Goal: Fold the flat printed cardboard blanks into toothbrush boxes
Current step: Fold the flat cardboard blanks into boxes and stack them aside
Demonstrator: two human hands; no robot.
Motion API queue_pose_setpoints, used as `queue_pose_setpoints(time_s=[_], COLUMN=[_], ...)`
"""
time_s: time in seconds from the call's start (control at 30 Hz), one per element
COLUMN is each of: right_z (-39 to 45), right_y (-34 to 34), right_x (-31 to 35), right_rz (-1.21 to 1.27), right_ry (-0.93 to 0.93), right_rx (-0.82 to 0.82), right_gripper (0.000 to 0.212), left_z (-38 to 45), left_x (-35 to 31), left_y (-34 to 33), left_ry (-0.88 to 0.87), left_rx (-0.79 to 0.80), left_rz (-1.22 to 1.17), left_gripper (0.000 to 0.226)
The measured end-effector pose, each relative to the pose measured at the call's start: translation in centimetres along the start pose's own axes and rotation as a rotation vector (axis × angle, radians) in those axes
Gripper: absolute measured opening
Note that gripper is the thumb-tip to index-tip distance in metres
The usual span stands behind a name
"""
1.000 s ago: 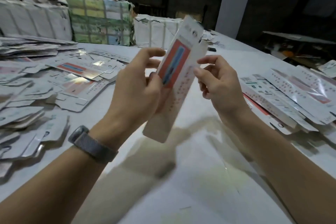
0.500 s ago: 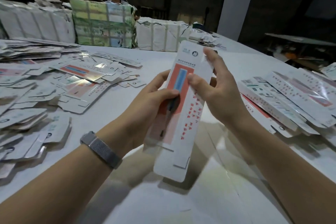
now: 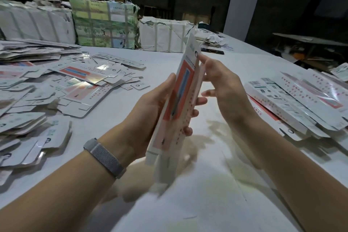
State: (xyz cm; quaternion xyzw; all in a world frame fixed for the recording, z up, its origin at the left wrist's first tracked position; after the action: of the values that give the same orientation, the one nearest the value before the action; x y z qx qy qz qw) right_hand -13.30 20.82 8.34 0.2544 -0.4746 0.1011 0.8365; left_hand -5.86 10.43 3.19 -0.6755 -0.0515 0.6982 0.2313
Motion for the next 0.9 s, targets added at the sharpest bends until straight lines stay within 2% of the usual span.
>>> queue_pose_setpoints(time_s=[0.1,0.17,0.27,0.33,0.4,0.47,0.5,0.57,0.63,0.73,0.83,0.9], right_z=[0.0,-0.2,-0.3,-0.3,-0.3,-0.4,-0.4,-0.3,-0.3,-0.1,0.1,0.2], right_y=[-0.3,-0.5,-0.5,-0.1,0.3,0.7,0.7,0.6,0.4,0.4,0.2,0.2], right_x=[-0.2,-0.4,-0.5,-0.2,0.0,0.2,0.3,0.5,0.3,-0.3,-0.7,-1.0], right_rz=[0.066,0.151,0.207,0.185,0.162,0.039,-0.065,-0.269,-0.366,-0.325,-0.179,-0.167], right_ry=[-0.062,-0.090,-0.083,-0.026,0.031,0.086,0.115,0.162,0.161,0.111,0.048,0.003], right_rx=[0.059,0.080,0.069,0.032,-0.029,-0.070,-0.081,-0.087,-0.077,-0.048,0.006,0.036], right_gripper=[0.059,0.054,0.030,0.022,0.041,0.059,0.060,0.050,0.042,0.037,0.028,0.017], left_z=[0.2,0.3,0.1,-0.2,-0.4,-0.4,-0.4,-0.3,-0.2,-0.5,-0.7,-0.7], left_x=[-0.2,-0.5,-0.9,-1.2,-1.7,-1.7,-1.6,-0.8,0.0,0.2,0.1,0.5], left_y=[-0.5,-0.4,0.5,0.8,0.8,0.3,0.0,-0.5,-1.0,-0.8,-0.3,-0.1], left_ry=[-0.053,-0.121,-0.235,-0.277,-0.289,-0.268,-0.253,-0.195,-0.121,-0.072,-0.045,-0.001], left_rx=[0.001,-0.064,-0.192,-0.236,-0.238,-0.188,-0.162,-0.113,-0.083,-0.117,-0.181,-0.220], left_rz=[0.018,0.049,0.120,0.154,0.204,0.253,0.239,0.124,0.005,0.036,0.044,0.068], left_gripper=[0.050,0.043,0.079,0.091,0.069,0.040,0.037,0.043,0.044,0.023,0.049,0.058])
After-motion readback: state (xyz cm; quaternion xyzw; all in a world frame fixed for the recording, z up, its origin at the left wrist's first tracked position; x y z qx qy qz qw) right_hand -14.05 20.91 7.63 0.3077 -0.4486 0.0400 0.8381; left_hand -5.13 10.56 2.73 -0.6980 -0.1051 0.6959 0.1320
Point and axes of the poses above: each hand's wrist, its own z-axis towards the middle knuckle, its own y-axis out of the back of the hand, x = y × z, the point moved 7 cm from there along z, towards the middle knuckle, and after that the axes turned 5 degrees about x, right-handed, at the moved point
